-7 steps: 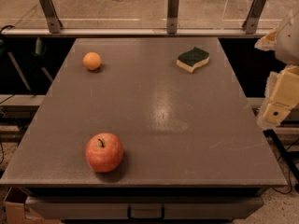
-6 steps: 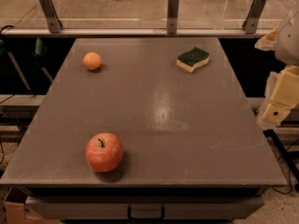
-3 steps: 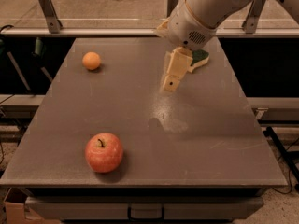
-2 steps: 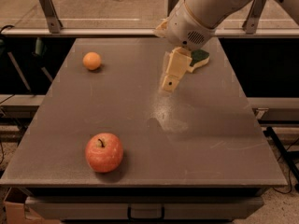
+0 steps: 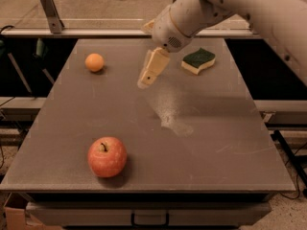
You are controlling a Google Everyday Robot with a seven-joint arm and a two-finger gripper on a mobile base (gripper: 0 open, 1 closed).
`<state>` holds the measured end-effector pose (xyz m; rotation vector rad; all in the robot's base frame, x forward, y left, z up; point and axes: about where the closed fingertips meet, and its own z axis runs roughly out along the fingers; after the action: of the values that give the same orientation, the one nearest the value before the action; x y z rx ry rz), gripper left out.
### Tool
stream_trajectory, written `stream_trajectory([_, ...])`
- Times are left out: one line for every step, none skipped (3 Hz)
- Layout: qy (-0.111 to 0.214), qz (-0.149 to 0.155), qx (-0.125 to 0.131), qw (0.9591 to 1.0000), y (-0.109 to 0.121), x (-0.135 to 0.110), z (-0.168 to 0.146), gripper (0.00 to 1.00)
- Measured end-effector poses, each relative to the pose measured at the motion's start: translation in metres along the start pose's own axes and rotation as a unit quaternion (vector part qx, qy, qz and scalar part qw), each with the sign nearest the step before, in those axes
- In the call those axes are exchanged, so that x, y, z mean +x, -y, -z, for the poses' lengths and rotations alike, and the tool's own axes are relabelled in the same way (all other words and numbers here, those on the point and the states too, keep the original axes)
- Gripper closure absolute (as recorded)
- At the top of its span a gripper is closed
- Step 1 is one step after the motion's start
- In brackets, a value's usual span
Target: Move orange near sponge
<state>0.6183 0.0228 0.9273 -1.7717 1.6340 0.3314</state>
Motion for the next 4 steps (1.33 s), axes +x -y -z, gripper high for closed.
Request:
stream_trajectory([0.052, -0.015, 0.021, 0.9983, 0.035, -0.002, -0.051, 0.0])
stream_trajectory([0.084, -0.038, 0.05, 0.9945, 0.069, -0.005, -0.096, 0.0])
stream_trajectory([0.108, -0.071, 0.061, 0.9897, 0.092, -0.007, -0.126, 0.0])
stream_trajectory([0.134, -0.098, 0.052, 0.9848, 0.097, -0.021, -0.149, 0.0])
